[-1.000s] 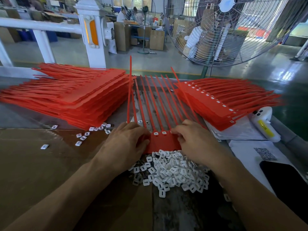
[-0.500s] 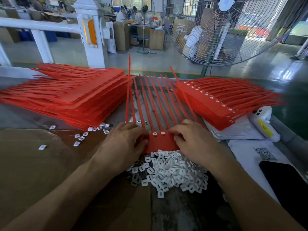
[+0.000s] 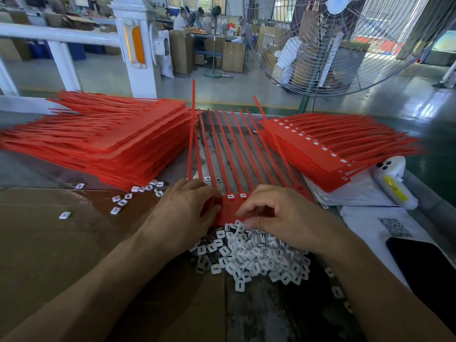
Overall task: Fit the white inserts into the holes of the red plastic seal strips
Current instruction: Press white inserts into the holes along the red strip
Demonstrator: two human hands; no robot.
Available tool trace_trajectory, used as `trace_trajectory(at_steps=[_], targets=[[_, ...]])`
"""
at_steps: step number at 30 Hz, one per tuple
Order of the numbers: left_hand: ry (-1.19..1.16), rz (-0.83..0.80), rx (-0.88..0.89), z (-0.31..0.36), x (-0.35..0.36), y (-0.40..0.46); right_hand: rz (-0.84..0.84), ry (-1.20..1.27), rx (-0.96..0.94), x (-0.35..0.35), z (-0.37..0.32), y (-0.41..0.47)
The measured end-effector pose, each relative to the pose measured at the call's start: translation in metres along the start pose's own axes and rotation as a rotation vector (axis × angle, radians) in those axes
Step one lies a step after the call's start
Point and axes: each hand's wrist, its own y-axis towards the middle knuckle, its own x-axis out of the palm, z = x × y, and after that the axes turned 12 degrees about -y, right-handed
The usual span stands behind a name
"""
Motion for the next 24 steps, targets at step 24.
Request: trace_trajectory(at_steps=[24], targets=[[0.005, -0.019, -0.010, -0.003, 0.001, 0.001, 0.187, 0.144, 0.012, 0.012, 0.004, 0.003]])
